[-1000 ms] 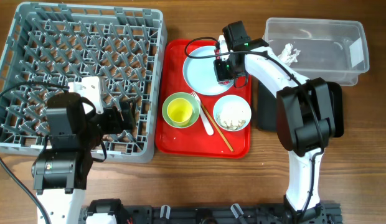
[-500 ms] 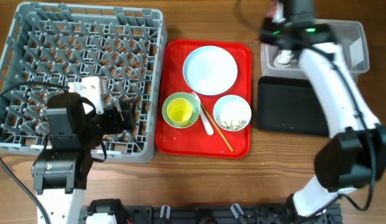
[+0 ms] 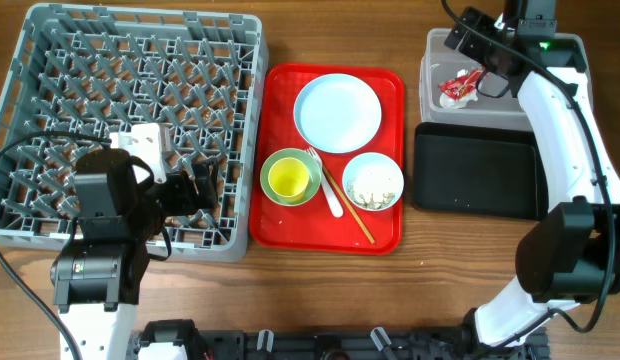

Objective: Sort waste into correct bins and load items into the dishwasher rack
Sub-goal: 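Carry the red wrapper with right gripper into the clear bin, then move right gripper to the blue rice bowl and grasp its rim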

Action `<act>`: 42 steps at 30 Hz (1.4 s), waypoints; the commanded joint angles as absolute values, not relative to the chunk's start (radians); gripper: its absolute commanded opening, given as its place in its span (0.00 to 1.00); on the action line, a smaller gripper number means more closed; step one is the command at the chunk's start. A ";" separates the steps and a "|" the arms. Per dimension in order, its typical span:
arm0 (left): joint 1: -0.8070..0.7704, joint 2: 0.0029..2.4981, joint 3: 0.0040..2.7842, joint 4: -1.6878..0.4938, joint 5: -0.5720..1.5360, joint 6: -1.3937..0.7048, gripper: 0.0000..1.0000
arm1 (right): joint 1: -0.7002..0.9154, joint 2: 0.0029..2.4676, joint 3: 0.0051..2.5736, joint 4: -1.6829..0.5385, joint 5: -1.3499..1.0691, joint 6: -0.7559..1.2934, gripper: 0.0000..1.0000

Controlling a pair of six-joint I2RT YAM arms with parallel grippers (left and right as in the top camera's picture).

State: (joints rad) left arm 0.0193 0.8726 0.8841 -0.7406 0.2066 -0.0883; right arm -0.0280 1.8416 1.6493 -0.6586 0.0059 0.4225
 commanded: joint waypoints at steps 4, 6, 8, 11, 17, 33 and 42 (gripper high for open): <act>0.015 0.873 0.904 -0.738 0.209 -0.094 1.00 | -0.023 1.723 1.643 -0.837 -0.201 0.356 1.00; 0.015 0.873 0.904 -0.738 0.209 -0.094 1.00 | -0.023 1.692 1.643 -0.905 -0.224 0.327 1.00; 0.015 0.873 0.904 -0.738 0.209 -0.094 1.00 | -0.023 1.661 1.643 -0.979 -0.237 0.307 0.99; 0.015 0.873 0.904 -0.738 0.209 -0.094 1.00 | -0.017 1.627 1.643 -1.086 -0.241 0.266 0.97; 0.015 0.873 0.904 -0.738 0.208 -0.094 1.00 | 0.024 1.617 1.639 -1.249 -0.237 0.262 0.91; 0.015 0.873 0.904 -0.739 0.209 -0.094 1.00 | 0.319 1.617 1.618 -1.277 -0.153 0.376 0.91; 0.015 0.876 0.904 -0.746 0.209 -0.094 1.00 | 0.397 1.617 1.540 -1.253 -0.145 0.452 0.91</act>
